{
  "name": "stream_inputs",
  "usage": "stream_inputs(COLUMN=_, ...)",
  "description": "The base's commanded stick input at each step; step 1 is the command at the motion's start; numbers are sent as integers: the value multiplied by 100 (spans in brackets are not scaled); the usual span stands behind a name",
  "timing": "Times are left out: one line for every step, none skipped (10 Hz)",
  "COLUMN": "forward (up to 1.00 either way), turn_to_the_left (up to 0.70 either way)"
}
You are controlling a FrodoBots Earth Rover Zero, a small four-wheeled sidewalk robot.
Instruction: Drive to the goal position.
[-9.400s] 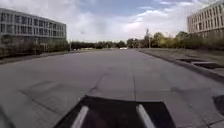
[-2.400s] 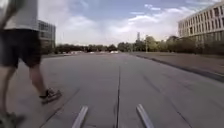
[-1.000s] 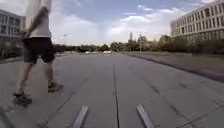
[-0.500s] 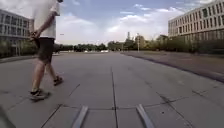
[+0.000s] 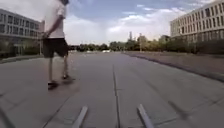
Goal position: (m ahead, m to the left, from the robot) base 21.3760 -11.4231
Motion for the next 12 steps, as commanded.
stream_inputs(forward=70, turn_to_the_left=0)
stream_inputs(forward=70, turn_to_the_left=-12)
stream_inputs(forward=70, turn_to_the_left=-14)
stream_inputs(forward=70, turn_to_the_left=-14)
stream_inputs(forward=70, turn_to_the_left=-14)
stream_inputs(forward=70, turn_to_the_left=-14)
stream_inputs(forward=70, turn_to_the_left=-14)
stream_inputs(forward=70, turn_to_the_left=-14)
stream_inputs(forward=70, turn_to_the_left=-14)
stream_inputs(forward=70, turn_to_the_left=-14)
stream_inputs(forward=70, turn_to_the_left=-14)
stream_inputs(forward=70, turn_to_the_left=-10)
